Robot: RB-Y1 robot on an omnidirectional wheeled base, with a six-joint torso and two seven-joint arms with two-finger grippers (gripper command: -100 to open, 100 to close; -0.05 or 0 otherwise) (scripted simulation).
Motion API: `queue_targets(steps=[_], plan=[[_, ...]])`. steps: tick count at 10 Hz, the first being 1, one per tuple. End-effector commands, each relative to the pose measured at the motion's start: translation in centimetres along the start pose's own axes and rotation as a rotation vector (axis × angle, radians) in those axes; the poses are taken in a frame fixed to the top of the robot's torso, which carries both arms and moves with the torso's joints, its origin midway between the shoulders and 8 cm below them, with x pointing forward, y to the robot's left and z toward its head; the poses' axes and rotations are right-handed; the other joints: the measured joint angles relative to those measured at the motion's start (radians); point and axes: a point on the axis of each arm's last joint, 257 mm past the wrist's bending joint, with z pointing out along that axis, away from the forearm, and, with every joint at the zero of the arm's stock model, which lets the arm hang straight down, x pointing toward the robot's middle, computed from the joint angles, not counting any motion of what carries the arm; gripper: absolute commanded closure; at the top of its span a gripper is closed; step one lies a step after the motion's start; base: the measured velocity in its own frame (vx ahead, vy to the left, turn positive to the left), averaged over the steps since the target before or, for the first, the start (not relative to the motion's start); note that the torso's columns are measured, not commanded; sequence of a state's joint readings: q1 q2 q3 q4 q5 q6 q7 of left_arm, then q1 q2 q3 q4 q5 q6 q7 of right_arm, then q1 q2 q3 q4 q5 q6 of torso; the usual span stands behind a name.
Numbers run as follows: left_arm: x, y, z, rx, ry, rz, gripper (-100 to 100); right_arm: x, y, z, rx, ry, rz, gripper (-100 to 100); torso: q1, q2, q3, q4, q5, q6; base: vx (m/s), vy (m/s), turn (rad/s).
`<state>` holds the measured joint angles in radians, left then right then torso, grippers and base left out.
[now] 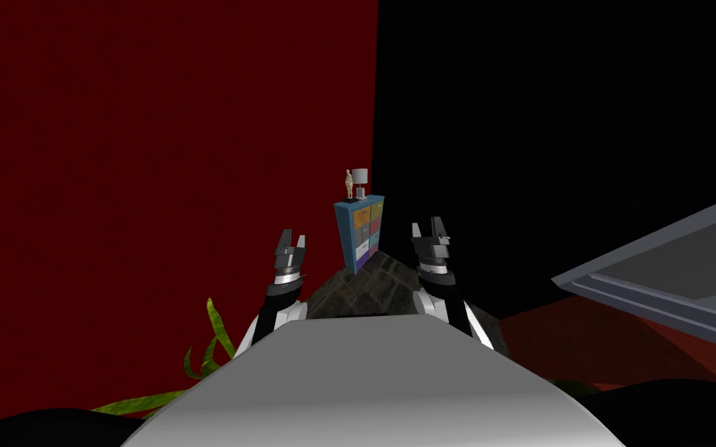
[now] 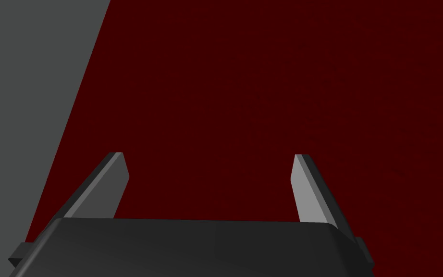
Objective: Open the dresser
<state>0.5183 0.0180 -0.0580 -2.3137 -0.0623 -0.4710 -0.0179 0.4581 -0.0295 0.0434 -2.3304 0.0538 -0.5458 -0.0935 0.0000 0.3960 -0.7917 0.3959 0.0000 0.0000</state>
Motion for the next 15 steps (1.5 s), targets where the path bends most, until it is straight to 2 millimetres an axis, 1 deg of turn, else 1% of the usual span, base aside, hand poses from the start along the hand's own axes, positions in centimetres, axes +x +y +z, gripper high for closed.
queue_targets(steps=[1, 3, 4, 5, 6, 9, 11, 12, 14, 15], plan=[[0.0, 0.0, 0.0, 0.000, 0.000, 0.000, 0, 0.0, 0.0, 0.0, 0.000, 0.000, 0.000, 0, 0.000, 0.074, -0.147, 0.074, 0.000, 0.000, 0.000, 0.000, 0.000], [0.0, 0.0, 0.0, 0.000, 0.000, 0.000, 0, 0.0, 0.0, 0.0, 0.000, 0.000, 0.000, 0, 0.000, 0.222, -0.443, 0.221, 0.000, 0.000, 0.000, 0.000, 0.000], [0.0, 0.0, 0.0, 0.000, 0.000, 0.000, 0, 0.4, -0.3, -0.1, 0.011, 0.035, -0.033, -100, 0.000, 0.295, -0.590, 0.295, 0.000, 0.000, 0.016, 0.003, 0.029], [0.0, 0.0, 0.0, 0.000, 0.000, 0.000, 0, 0.7, -0.6, -0.2, 0.020, 0.061, -0.064, -100, 0.000, 0.329, -0.660, 0.328, 0.000, 0.000, 0.023, 0.004, 0.048], [0.0, 0.0, 0.0, -0.001, 0.000, 0.000, 0, 1.0, -1.0, -0.3, 0.031, 0.090, -0.103, -100, 0.000, 0.338, -0.679, 0.338, 0.000, 0.000, 0.028, 0.005, 0.067], [0.0, 0.0, 0.0, -0.001, 0.000, 0.000, 0, 1.7, -2.4, -0.8, 0.067, 0.185, -0.263, -100, 0.000, 0.341, -0.685, 0.342, 0.000, 0.000, 0.047, 0.007, 0.073], [0.0, 0.0, 0.0, -0.001, 0.000, 0.000, 0, 1.9, -3.6, -1.2, 0.092, 0.247, -0.389, -100, 0.000, 0.342, -0.685, 0.342, 0.000, 0.000, 0.062, 0.006, 0.089], [0.0, 0.0, 0.0, -0.001, 0.000, 0.000, 0, 2.0, -3.6, -1.3, 0.091, 0.254, -0.401, -100, 0.000, 0.342, -0.684, 0.342, 0.000, 0.000, 0.049, 0.008, 0.017], [0.0, 0.0, 0.0, -0.001, 0.000, 0.000, 0, 1.9, -4.8, -1.7, 0.112, 0.320, -0.545, -100, 0.000, 0.343, -0.684, 0.342, 0.000, 0.000, 0.048, 0.010, 0.065], [0.0, 0.0, 0.0, -0.001, 0.000, 0.000, 0, 2.0, -4.9, -1.8, 0.112, 0.328, -0.558, -100, 0.000, 0.342, -0.684, 0.342, 0.000, 0.000, 0.045, 0.008, 0.038]])
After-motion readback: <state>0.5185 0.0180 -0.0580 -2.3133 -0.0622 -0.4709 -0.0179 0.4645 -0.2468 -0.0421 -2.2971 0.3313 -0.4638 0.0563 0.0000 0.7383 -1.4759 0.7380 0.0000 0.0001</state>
